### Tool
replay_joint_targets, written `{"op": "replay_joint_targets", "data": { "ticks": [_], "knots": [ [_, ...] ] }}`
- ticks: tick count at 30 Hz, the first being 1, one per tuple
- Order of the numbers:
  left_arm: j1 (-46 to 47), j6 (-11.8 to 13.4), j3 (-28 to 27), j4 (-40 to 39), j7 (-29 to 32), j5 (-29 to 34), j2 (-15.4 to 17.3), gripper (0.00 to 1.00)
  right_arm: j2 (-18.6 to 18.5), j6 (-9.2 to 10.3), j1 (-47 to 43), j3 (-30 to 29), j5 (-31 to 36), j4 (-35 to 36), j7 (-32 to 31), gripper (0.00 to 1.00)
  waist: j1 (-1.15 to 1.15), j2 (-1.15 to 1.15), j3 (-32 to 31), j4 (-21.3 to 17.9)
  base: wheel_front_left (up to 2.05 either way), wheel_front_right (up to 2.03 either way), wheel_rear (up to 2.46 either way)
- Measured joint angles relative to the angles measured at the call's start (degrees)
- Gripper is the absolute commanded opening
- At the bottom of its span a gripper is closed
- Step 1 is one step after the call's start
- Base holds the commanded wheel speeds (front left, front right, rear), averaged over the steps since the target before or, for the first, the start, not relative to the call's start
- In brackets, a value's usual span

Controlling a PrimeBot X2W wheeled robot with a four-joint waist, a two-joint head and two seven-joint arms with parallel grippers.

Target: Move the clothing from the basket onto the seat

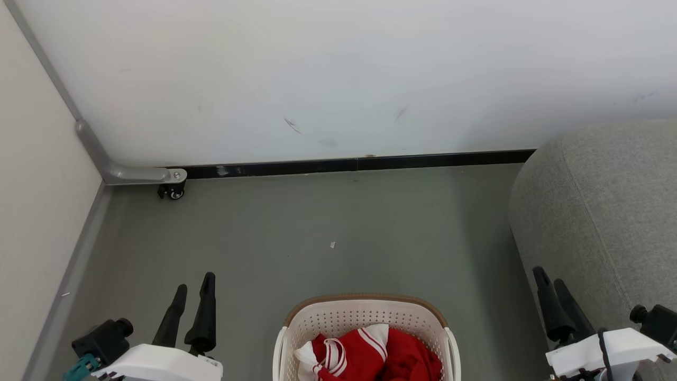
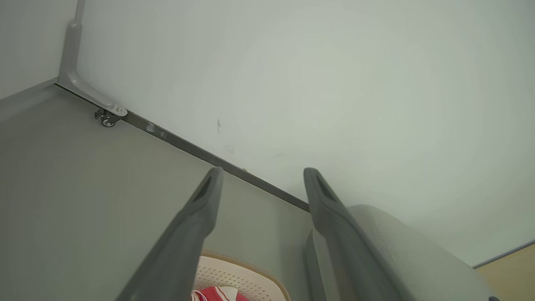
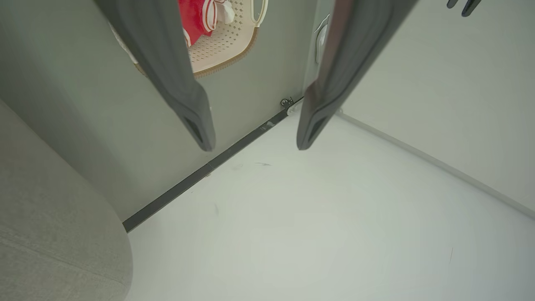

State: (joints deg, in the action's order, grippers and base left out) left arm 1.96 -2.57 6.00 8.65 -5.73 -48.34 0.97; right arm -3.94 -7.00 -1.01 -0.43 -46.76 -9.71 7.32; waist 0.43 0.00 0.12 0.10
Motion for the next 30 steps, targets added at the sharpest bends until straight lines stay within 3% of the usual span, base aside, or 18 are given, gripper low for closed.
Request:
{"op": "replay_joint_targets", "data": {
  "ticks": [10, 30],
  "knots": [
    [-0.01, 2.21, 2.57, -0.35, -2.00, 10.12, 0.63, 1.00, 0.31, -0.04, -0.07, 0.80, 11.80, 0.44, 1.62, 1.00, -0.31, 0.00, 0.54, -0.01, 0.00, 0.00, 0.00],
    [-0.01, 7.02, 6.38, 0.36, -6.06, 27.78, 0.98, 1.00, 0.87, -0.07, -0.15, 0.59, 31.25, 0.80, 4.74, 1.00, -0.39, 0.00, 0.69, -0.12, 0.00, 0.00, 0.00]
  ]
}}
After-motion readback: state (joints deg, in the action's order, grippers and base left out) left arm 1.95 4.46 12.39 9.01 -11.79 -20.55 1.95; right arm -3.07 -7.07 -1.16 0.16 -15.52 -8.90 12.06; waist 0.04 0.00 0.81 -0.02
